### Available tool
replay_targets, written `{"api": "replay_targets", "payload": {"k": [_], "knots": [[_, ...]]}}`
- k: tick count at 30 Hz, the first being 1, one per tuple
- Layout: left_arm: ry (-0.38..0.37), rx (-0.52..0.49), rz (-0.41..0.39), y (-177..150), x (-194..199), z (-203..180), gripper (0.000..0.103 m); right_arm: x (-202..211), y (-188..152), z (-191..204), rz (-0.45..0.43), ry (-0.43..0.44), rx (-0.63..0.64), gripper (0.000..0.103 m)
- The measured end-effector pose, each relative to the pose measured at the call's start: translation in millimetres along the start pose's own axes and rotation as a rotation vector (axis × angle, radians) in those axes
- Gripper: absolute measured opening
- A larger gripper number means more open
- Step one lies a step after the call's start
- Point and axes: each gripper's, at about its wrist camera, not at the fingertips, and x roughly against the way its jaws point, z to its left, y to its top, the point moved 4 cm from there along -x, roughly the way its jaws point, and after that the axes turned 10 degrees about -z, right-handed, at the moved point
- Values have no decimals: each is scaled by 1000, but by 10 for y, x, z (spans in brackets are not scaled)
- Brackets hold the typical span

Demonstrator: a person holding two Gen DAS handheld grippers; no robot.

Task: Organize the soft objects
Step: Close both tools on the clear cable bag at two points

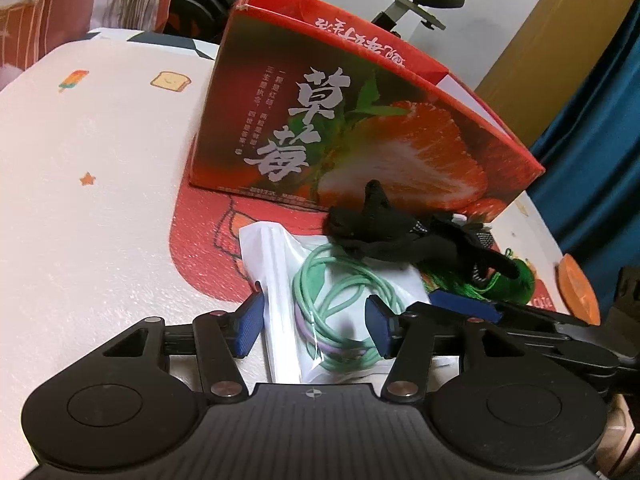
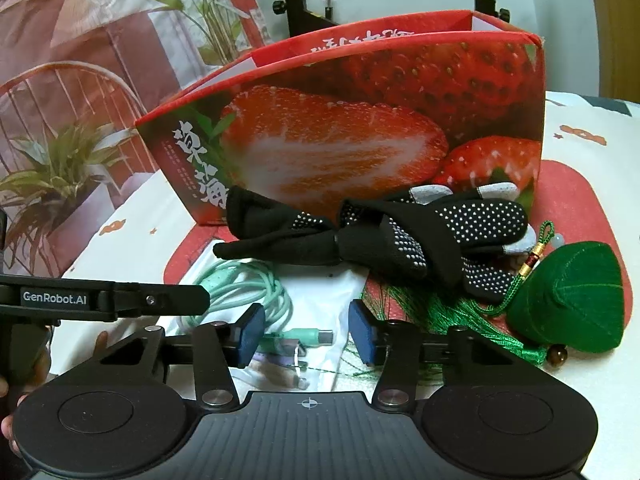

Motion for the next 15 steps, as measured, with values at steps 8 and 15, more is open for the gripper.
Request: {"api": "replay_targets", "payload": {"k": [8, 15], "knots": [[-35, 48, -2, -122, 31, -98, 39, 29, -40, 45, 6, 40, -9, 42], [-49, 108, -7, -195, 38, -95, 36, 49, -54, 47, 9, 42, -1, 38]]}}
